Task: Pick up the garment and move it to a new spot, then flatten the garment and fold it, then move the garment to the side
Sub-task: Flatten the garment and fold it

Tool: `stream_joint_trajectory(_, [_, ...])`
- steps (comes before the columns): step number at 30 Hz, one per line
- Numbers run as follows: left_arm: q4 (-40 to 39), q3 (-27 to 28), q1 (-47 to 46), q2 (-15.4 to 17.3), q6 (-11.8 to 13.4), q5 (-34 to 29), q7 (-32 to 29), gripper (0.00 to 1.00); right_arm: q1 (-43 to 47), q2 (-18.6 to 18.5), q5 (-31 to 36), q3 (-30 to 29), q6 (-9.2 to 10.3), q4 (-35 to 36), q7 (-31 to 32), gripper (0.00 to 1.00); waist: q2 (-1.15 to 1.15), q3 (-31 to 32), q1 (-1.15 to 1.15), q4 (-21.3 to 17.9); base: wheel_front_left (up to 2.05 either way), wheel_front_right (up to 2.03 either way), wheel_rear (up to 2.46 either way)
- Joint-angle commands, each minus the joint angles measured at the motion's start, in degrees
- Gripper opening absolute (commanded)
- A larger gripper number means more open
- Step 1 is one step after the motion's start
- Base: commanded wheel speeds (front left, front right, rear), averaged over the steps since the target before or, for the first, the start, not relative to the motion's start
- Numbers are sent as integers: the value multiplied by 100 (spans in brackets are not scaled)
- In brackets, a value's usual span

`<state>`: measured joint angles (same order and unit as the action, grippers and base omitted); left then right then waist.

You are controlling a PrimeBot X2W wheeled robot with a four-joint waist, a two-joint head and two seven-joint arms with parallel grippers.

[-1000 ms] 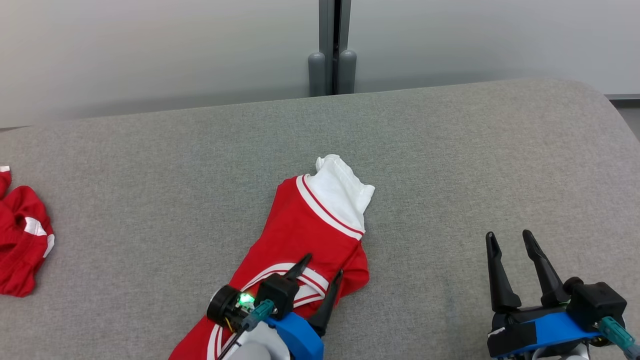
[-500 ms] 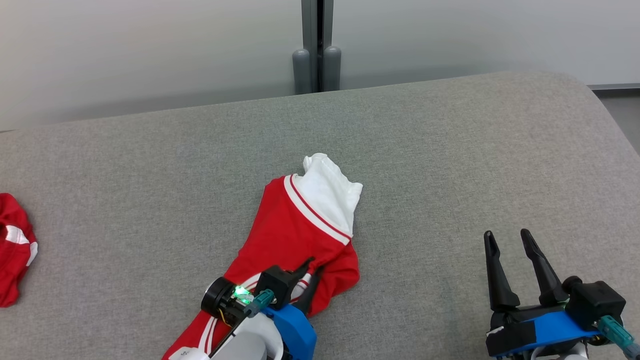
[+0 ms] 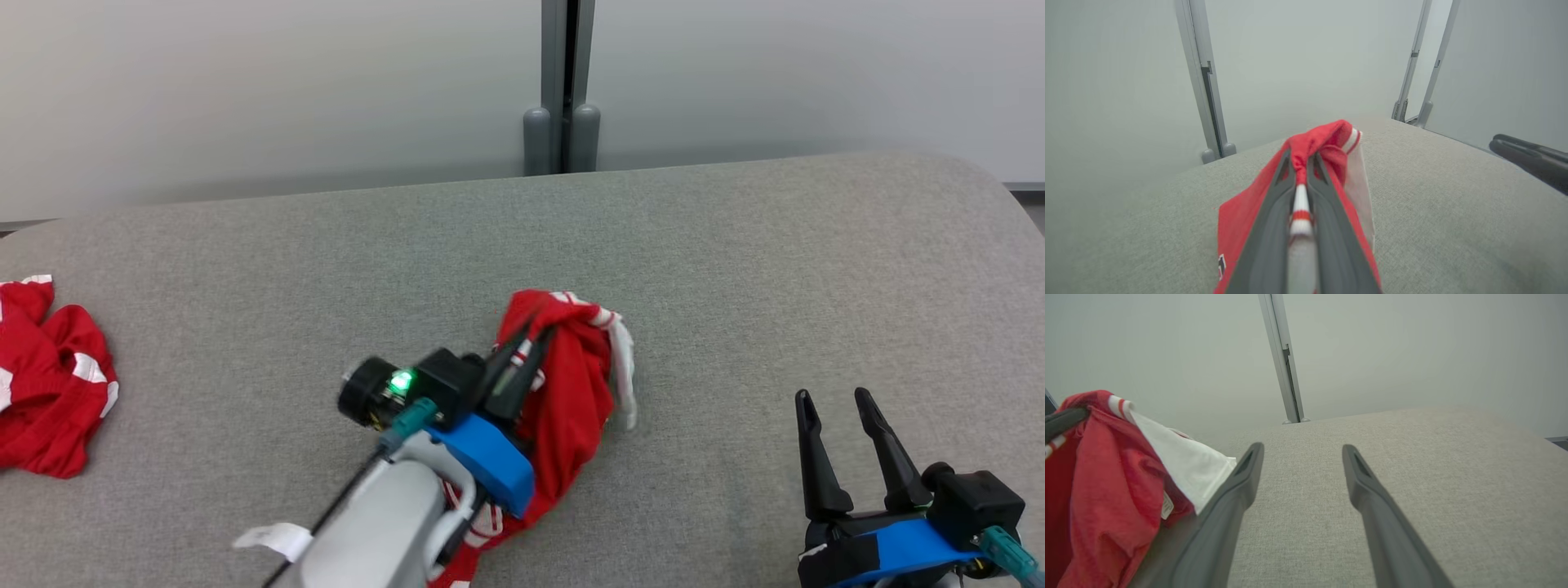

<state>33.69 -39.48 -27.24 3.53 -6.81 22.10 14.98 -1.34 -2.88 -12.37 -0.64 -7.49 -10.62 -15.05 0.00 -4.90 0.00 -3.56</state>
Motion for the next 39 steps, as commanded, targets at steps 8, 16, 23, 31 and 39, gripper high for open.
stream_joint_trajectory(8, [-447,745,-359,847,243,199,-9,0,-71,-2,14,36,-1,-36,-19,100,0,-111,0,-13,0,0,0])
stream_joint_trajectory(16, [-10,1440,-587,1609,326,539,-17,0,-211,-2,83,-62,-1,-79,-20,100,0,-448,0,-257,0,0,0])
stream_joint_trajectory(23, [678,1646,-707,1949,408,576,-25,50,-343,-1,62,-59,-1,-141,-19,100,0,-679,0,-425,0,0,0])
stream_joint_trajectory(31, [526,1976,-558,1894,519,499,23,100,-312,-2,16,-119,-1,-202,-19,100,0,-599,0,-351,0,0,0])
stream_joint_trajectory(39, [-454,2397,221,1817,645,218,23,100,-178,-1,7,-99,-1,-232,-19,100,0,-274,0,-82,0,0,0])
